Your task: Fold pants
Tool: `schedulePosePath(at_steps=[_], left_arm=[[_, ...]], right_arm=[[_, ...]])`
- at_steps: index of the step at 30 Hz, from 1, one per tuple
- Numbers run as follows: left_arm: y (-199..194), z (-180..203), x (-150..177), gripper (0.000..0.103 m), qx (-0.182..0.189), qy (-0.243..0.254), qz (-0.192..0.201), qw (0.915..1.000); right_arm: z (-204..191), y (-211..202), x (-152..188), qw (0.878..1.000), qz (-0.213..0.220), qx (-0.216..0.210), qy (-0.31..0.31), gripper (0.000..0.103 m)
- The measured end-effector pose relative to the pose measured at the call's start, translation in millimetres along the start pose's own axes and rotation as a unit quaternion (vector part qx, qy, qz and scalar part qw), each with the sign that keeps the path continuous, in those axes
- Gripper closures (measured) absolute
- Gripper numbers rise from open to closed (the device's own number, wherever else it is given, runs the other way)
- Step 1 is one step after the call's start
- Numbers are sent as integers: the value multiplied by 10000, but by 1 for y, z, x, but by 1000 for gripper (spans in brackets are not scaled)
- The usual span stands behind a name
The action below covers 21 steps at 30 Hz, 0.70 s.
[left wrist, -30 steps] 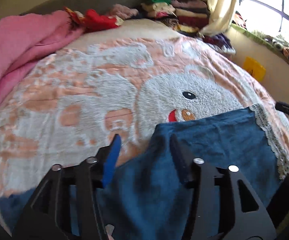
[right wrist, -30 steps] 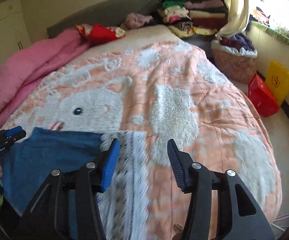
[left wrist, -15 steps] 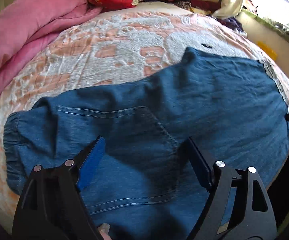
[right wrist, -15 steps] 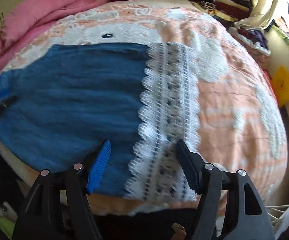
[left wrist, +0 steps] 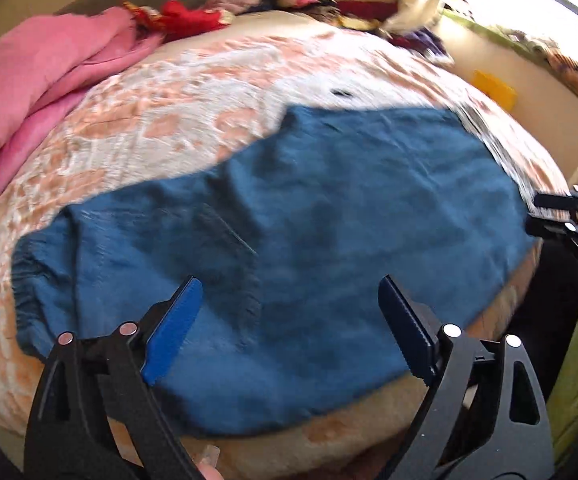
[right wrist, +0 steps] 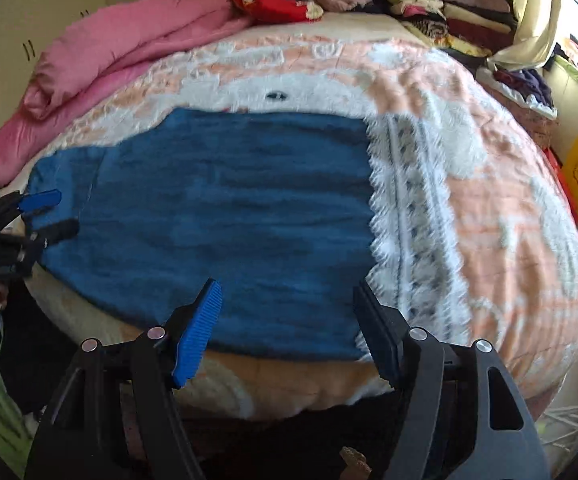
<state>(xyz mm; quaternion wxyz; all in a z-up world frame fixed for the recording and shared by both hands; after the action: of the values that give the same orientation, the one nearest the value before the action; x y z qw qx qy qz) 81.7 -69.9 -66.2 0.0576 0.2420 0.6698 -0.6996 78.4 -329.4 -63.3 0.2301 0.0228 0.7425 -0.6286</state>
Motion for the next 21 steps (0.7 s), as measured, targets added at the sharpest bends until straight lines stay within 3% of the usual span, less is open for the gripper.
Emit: schedulePosePath(at_steps=[3,6,10,12,21], left_arm=[[19,9,13,17,-50,114,-305,9995],[25,14,19,14,-177,179,-328,9991],[12,15,17,14,28,159,-250,9996],[4,17,15,13,25,189,-167,9997],[-36,32,-6,10,138,320,289,9990]], right_arm=[[4,23,6,9986,-445,126,242,36],[-1,22,9,9987,-422,207,199,36],[2,2,11,9995,-100,-90,272,36],[6,-11,14,9993,39,-141,356,24],[33,-63,26,9945,613,-164,831,23]])
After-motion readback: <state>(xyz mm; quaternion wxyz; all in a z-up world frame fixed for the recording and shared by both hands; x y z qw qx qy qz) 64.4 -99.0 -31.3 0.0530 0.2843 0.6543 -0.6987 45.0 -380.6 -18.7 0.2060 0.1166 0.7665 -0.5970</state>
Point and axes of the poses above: each gripper's, at about its wrist camera, not at the fingertips, and y roughly the way its jaws point, z to its right, x to its underside, the point moved 3 cm from there along y, roughly the way its jaws point, and after that the axes turned 13 degrees about -z, right-handed, at the moved point
